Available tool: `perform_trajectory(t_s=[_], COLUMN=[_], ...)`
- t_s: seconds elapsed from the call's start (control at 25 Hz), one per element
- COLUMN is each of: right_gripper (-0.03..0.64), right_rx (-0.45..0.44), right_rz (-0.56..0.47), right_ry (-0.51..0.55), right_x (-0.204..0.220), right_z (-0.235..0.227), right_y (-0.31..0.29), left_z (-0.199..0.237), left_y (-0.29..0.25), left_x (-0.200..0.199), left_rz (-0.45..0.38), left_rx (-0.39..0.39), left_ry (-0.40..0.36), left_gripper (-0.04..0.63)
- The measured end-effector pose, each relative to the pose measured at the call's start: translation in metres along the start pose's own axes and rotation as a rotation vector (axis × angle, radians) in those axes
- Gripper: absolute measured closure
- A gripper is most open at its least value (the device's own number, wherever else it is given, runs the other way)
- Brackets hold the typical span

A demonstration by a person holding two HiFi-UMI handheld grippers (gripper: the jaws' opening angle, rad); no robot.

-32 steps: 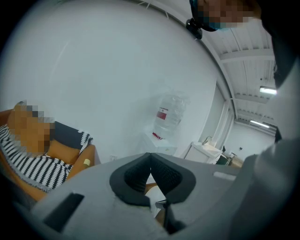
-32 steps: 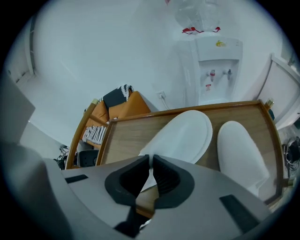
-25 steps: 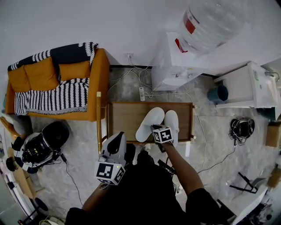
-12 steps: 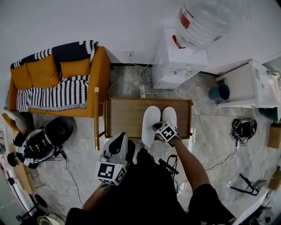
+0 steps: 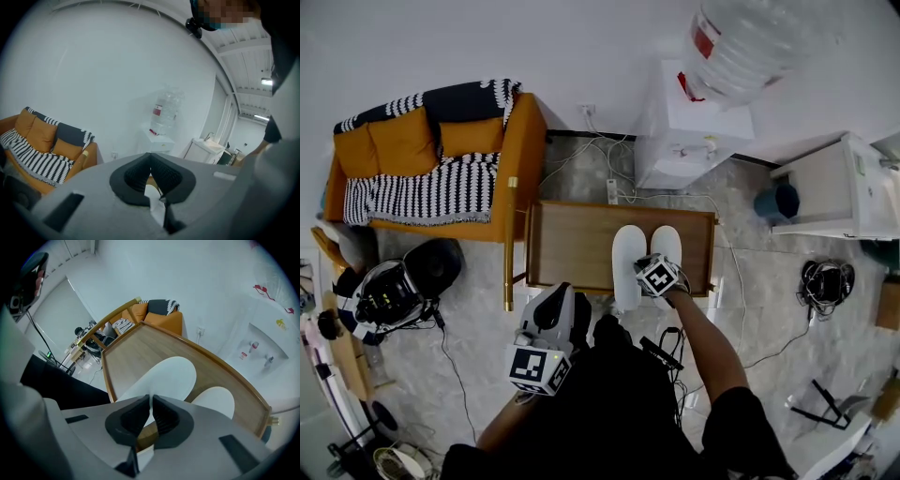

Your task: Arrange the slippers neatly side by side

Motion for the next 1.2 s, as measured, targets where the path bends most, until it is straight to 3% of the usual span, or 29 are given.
perform_trajectory(t_s=[0.24, 0.84, 1.0, 1.2], right_gripper=[0.591, 0.589, 0.529, 0.525], right_rx=[0.040, 0.077, 0.090, 0.112], right_rz=[0.036, -0.013, -0.033, -0.087], right_ry=[-0.035, -0.109, -0.133, -0.131], right_x=[0.014, 0.010, 0.009, 0.004], right_z=[-0.011, -0.018, -0.016, -0.019], right_y=[-0.002, 0.004, 0.007, 0.016], left_z=[0.000, 0.000, -0.002, -0.006], left_y=[0.005, 0.010, 0.009, 0.007], left_x=[0.002, 0.001, 0.001, -0.001], left_rz=[0.003, 0.010, 0.008, 0.003], left_rx=[-0.013, -0.009, 0.006, 0.024], left_ry=[-0.002, -0.008, -0.014, -0.015], left_gripper=[0.583, 0.583, 0.583, 0.583])
Point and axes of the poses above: the fingertips, and each gripper's own axes: y backward along the fingers, z to its left, x out of its underside, the point moved 1 cm from there along y, backward along the fingers, and after that the axes turned 10 degrees about -x, right-handed, at the moved point
